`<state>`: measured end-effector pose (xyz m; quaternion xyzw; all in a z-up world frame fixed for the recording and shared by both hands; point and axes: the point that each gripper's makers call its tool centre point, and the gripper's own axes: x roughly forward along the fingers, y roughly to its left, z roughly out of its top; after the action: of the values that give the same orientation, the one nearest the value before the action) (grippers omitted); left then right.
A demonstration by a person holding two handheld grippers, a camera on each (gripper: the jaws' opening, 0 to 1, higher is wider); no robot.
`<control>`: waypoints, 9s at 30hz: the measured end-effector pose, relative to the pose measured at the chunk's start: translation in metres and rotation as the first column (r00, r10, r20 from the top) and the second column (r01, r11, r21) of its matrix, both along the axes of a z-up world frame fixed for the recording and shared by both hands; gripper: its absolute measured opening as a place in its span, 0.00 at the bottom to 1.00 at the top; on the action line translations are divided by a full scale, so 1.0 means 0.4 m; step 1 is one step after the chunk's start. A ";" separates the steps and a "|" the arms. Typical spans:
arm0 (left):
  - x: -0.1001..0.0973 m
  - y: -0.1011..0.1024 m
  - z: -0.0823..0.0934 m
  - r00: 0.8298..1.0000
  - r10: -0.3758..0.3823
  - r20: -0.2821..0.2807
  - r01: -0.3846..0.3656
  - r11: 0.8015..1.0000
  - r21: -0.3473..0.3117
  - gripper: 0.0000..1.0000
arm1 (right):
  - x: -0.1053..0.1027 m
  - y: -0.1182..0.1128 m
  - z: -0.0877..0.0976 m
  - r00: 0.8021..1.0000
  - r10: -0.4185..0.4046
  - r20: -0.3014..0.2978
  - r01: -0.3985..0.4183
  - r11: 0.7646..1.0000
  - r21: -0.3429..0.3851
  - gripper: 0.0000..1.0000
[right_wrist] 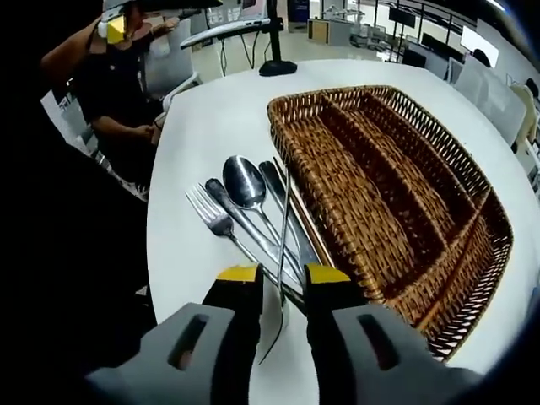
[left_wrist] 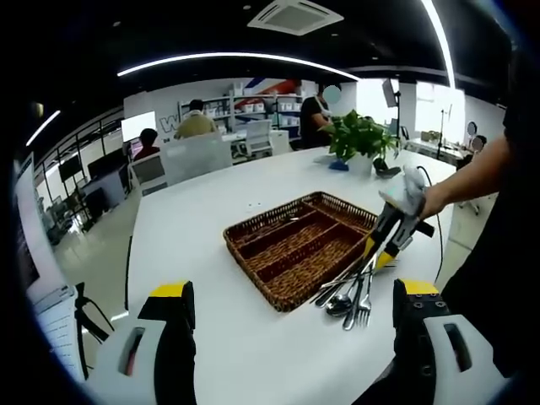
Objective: Arrange the knives, forks, and spoons in their matching storage slots by inserting each utensil handle-first until every utensil is classified and aligned in the correct compartment
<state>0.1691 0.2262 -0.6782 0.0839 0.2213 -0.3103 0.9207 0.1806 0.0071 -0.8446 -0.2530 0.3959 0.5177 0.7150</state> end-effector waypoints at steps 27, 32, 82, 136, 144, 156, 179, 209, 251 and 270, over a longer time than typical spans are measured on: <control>0.002 0.006 0.001 1.000 0.014 -0.009 -0.014 1.000 0.014 1.00 | -0.010 0.010 -0.059 0.998 -0.055 -0.022 0.052 0.994 -0.096 0.06; 0.016 0.024 -0.016 1.000 0.009 -0.019 -0.009 0.999 0.034 1.00 | -0.004 0.013 -0.074 1.000 -0.014 0.025 0.018 0.988 -0.153 0.01; 0.125 -0.014 0.040 0.995 -0.100 -0.011 0.099 0.995 -0.030 1.00 | 0.044 -0.004 0.392 0.905 0.272 0.326 -0.204 0.952 -0.228 0.00; 0.128 0.006 0.035 0.997 -0.071 0.004 0.071 0.997 -0.033 1.00 | 0.244 0.070 0.435 0.842 0.308 0.443 -0.218 0.945 -0.243 0.00; 0.126 0.004 0.040 0.998 -0.059 0.019 0.060 0.997 -0.043 1.00 | 0.292 0.074 0.434 0.846 0.292 0.445 -0.196 0.948 -0.249 0.00; 0.114 0.003 0.047 0.998 -0.053 0.030 0.054 0.997 -0.055 1.00 | 0.372 0.097 0.406 0.857 0.258 0.447 -0.148 0.952 -0.267 0.00; 0.095 0.035 0.032 1.000 -0.003 0.024 0.004 0.998 -0.066 1.00 | 0.467 0.089 0.298 0.825 0.298 0.479 -0.119 0.922 -0.369 0.00; 0.071 0.063 0.041 0.999 0.051 -0.015 -0.052 0.997 -0.063 1.00 | 0.500 0.088 0.123 0.769 0.340 0.542 -0.116 0.907 -0.404 0.00; 0.019 0.079 0.047 0.998 0.066 -0.023 -0.067 0.997 -0.033 1.00 | 0.501 0.086 -0.035 0.780 0.384 0.493 -0.157 0.884 -0.440 0.00; 0.035 0.058 0.053 0.999 0.042 -0.009 -0.043 0.998 -0.054 1.00 | 0.470 0.117 -0.012 0.922 0.199 0.332 -0.128 0.966 -0.223 0.23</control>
<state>0.1829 0.2493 -0.6570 0.0529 0.2180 -0.2969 0.9282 0.3685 0.0540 -0.8495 -0.4433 0.2882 0.4805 0.6997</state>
